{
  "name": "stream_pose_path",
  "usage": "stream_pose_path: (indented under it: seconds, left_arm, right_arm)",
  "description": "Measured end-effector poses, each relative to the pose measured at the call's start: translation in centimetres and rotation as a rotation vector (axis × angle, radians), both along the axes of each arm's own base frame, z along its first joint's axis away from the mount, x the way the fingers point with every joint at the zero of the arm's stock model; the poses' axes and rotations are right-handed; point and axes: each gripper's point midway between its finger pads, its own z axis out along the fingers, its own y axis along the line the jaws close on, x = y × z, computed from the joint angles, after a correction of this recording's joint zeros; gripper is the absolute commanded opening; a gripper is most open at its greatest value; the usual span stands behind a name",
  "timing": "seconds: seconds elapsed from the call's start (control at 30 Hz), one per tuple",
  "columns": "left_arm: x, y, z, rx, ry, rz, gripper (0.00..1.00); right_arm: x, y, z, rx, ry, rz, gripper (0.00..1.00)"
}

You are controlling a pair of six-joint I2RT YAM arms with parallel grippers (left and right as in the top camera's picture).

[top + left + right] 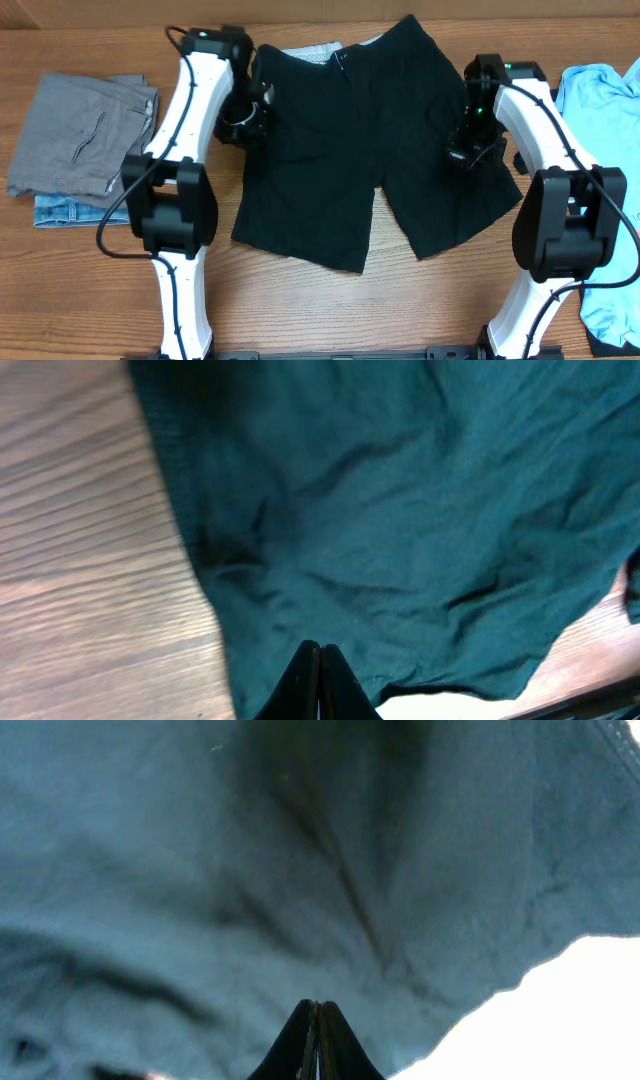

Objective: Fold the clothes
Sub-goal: 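Press and smooth the flat shorts with both grippers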

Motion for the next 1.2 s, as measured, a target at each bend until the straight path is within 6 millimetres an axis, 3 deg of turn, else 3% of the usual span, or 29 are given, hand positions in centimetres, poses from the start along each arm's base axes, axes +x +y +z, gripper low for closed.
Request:
stream_pose_path:
  seconds: [0.2, 0.37, 0.5, 0.77, 1.03, 1.17, 1.2]
  left_arm:
    - [-0.4, -0.9, -2.1, 0.024, 0.041, -0.031, 0.04]
    - [-0.5, -0.7, -2.6, 0.108, 0.044, -0.001, 0.04]
    - [-0.9, -0.6, -3.6, 0.146, 0.055, 0.026, 0.04]
    - [-3.0, -0.7, -5.7, 0.157, 0.134, 0.048, 0.04]
    - [-4.2, -5.6, -4.7, 0.061, 0.128, -0.023, 0.04]
    - [-6.4, -8.3, -1.8, 0.036, 0.121, -0.092, 0.04]
    - [-7.1, -9.5, -0.5, 0.02, 0.095, -0.125, 0.04]
  right_arm:
    - [-0.1, -1.8, -2.7, -0.007, -0.019, -0.063, 0.04]
    - [0.0, -4.0, -4.7, -0.012, -0.055, -0.127, 0.04]
    - [0.2, -5.1, -5.3, -0.013, -0.079, -0.154, 0.04]
    - [3.1, -7.1, -5.5, -0.057, -0.201, -0.155, 0.04]
    - [6.9, -12.2, -4.9, -0.102, -0.39, -0.18, 0.04]
    - [7.8, -13.6, -4.3, -0.098, -0.433, -0.155, 0.04]
    - [8.4, -13.6, -3.4, -0.089, -0.431, -0.127, 0.04]
